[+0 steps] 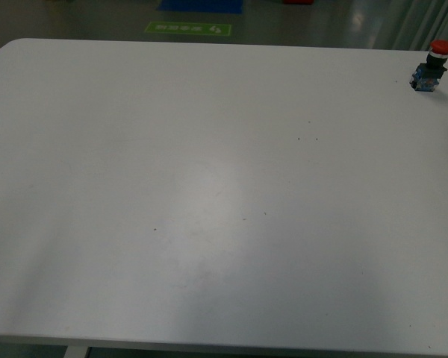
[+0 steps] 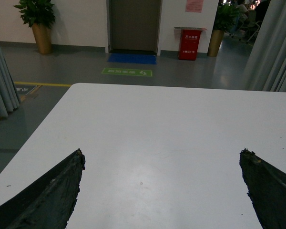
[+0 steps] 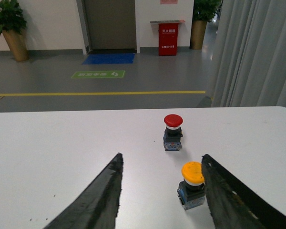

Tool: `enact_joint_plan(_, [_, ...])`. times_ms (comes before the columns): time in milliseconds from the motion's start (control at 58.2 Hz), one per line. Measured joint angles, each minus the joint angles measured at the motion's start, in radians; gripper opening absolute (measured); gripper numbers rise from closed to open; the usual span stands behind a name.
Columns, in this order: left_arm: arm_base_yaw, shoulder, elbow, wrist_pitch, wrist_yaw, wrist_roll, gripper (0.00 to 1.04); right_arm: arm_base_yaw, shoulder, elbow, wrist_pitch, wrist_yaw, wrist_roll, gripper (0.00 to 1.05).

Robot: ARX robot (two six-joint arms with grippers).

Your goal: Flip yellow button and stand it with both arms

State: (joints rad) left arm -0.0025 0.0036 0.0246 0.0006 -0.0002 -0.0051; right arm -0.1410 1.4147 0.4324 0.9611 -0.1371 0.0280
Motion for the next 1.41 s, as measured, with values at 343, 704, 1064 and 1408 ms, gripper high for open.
enact_joint_plan(343, [0.000,0.000,0.000,0.000,0.000,0.000,0.98,0.063,-0.262,-0.236,-0.017,0.062,-0.025,0.03])
enact_joint_plan(704, [0.000,0.000,0.000,0.000,0.000,0.000,0.98,0.138,-0.437,-0.374,-0.056,0.137,-0.025,0.03])
enact_joint_plan(1064, [0.000,0.000,0.000,0.000,0.000,0.000,0.98,0.138,-0.724,-0.423,-0.294,0.137,-0.025,0.03])
enact_joint_plan(1408, [0.000,0.000,0.000,0.000,0.000,0.000,0.98,0.138,-0.956,-0.428,-0.506,0.137,-0.025,0.03])
